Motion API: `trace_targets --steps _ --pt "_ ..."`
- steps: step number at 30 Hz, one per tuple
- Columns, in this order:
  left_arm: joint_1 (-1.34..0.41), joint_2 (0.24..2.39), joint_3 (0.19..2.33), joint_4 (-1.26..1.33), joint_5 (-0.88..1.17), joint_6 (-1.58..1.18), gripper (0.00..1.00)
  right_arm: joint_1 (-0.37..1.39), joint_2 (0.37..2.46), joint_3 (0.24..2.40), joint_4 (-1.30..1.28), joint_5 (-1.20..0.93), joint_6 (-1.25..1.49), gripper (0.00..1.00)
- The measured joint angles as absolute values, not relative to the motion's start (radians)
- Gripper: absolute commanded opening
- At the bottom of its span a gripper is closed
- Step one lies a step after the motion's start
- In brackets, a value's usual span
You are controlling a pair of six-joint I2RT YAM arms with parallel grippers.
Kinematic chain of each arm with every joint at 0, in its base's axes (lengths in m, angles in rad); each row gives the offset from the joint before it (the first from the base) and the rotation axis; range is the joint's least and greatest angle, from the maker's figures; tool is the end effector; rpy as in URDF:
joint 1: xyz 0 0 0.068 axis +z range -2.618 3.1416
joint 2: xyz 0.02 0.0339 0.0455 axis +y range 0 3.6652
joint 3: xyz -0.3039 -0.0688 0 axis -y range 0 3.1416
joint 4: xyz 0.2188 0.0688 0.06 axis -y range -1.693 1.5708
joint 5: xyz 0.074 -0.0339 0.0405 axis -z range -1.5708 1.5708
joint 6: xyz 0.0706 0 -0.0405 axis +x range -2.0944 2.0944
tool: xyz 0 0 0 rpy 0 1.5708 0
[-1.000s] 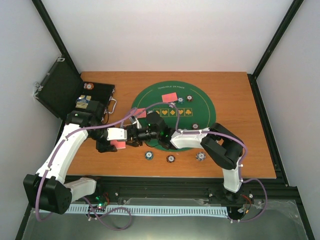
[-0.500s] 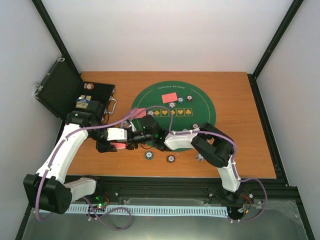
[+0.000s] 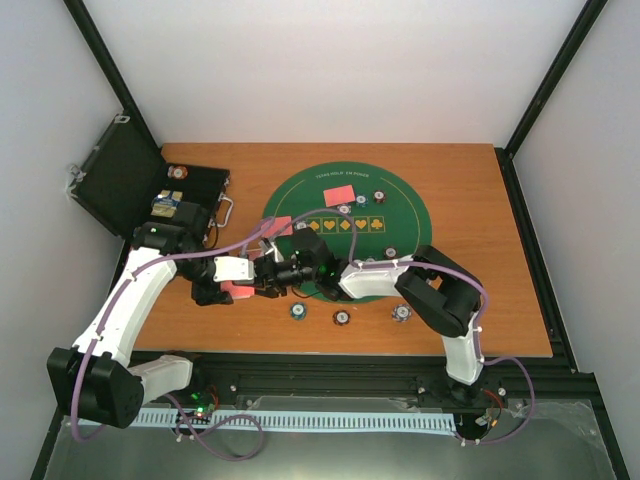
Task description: Distribute texas hold em gaming equipment
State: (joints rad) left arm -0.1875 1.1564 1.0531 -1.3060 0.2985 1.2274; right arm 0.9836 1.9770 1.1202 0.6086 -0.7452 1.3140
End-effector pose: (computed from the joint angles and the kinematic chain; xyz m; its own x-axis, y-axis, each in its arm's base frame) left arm 0.1378 -0.0473 0.2892 -0.1150 0.9378 -0.3274 0.9887 0.1400 0.0537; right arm 0.2099 0.4018 0.2357 -0.9786 -0.1874 -0.0851 -0.1163 0.1622 0.9799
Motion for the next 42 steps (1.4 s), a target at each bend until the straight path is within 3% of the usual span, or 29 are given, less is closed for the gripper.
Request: trace_targets --steps 10,24,42 --pt "-0.187 1.156 1.053 -1.306 0.291 1.227 0.01 0.955 1.903 1.032 0.598 -0.744 1.288 0.44" --pt "-0.188 1.156 1.053 -1.299 0.304 1.226 0.01 0.947 1.851 1.020 0.525 -0.739 1.286 0.61" --pt "-0.188 1.156 1.053 -1.297 0.313 1.226 0.01 0.944 1.761 1.029 0.317 -0.708 1.174 0.47"
